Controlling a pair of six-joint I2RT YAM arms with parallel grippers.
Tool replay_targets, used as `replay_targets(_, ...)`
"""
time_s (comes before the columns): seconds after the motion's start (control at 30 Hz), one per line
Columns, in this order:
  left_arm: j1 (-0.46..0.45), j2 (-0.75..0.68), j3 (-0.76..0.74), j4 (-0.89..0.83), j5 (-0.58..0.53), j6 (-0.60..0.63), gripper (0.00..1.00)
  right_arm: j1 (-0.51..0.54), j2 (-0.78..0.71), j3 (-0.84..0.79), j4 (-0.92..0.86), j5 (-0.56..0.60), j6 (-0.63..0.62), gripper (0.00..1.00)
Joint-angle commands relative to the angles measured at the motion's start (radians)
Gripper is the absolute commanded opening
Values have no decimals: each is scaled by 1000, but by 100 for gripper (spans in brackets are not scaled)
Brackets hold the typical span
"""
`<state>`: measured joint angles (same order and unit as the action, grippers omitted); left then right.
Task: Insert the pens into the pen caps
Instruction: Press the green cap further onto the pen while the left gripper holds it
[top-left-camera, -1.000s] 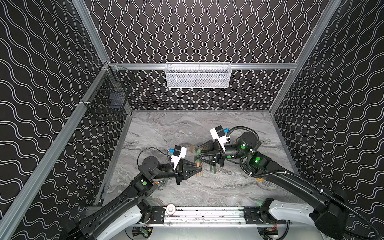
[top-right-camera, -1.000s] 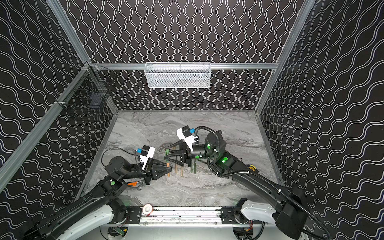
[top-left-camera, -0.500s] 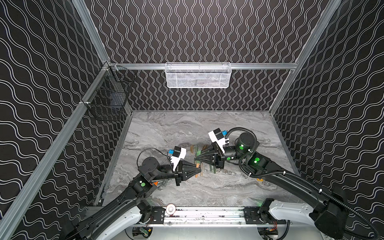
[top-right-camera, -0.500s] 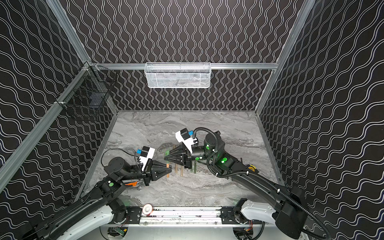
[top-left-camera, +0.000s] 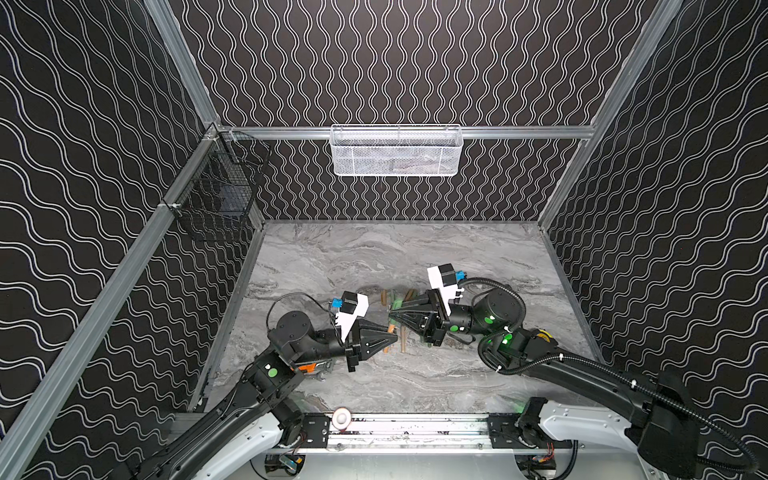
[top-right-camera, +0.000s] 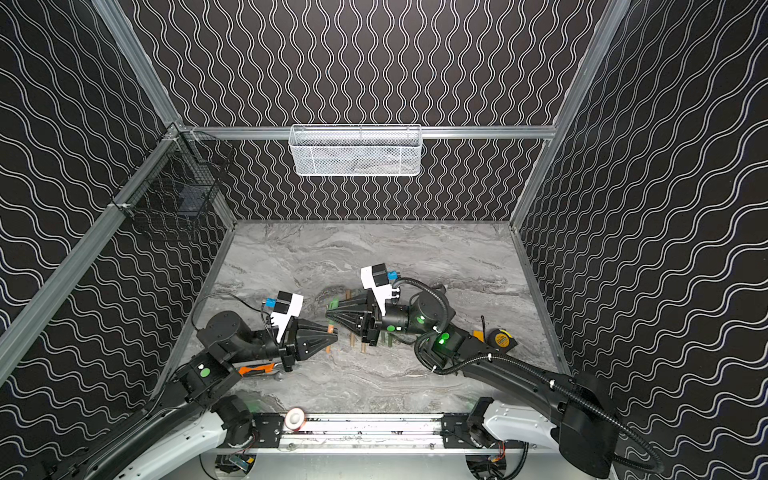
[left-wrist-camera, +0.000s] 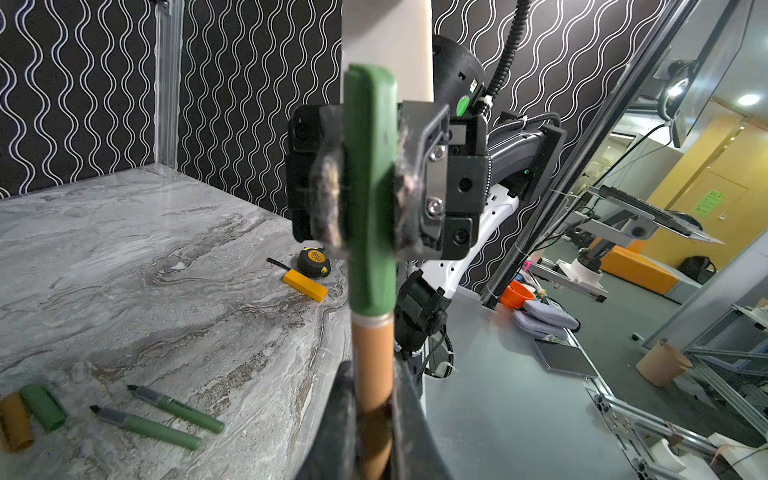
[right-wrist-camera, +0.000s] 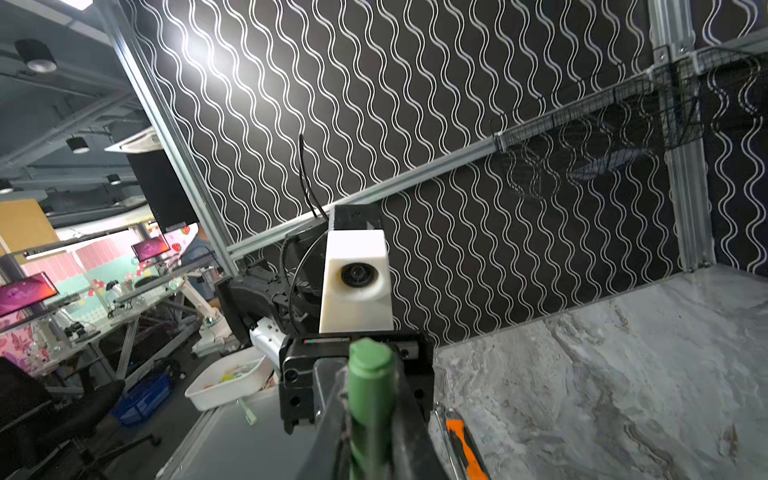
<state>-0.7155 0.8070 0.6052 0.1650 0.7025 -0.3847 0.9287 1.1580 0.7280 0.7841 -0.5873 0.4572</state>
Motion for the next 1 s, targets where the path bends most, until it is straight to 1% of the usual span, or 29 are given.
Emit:
replay_targets(0.0, 0, 11, 84, 320, -10, 83, 0, 25, 17, -53, -164, 14, 49, 0)
replay_targets(0.2, -1, 24, 163, 284, -7, 139, 0, 64, 16, -81, -160, 85, 53, 0)
replay_targets(0.5, 2, 69, 234, 333, 5, 165, 0, 126, 63, -122, -66, 126, 107, 0)
replay_targets(0.73, 3, 91, 294, 342, -5, 201, 0, 180, 83, -121, -136, 252, 135, 0)
replay_targets(0.87, 5, 89, 321, 321, -4, 225, 0, 183, 71, -113, -198, 310, 147, 0)
replay_targets(0.97, 6, 93, 329, 329, 0, 213, 0, 183, 67, -105, -226, 346, 146, 0)
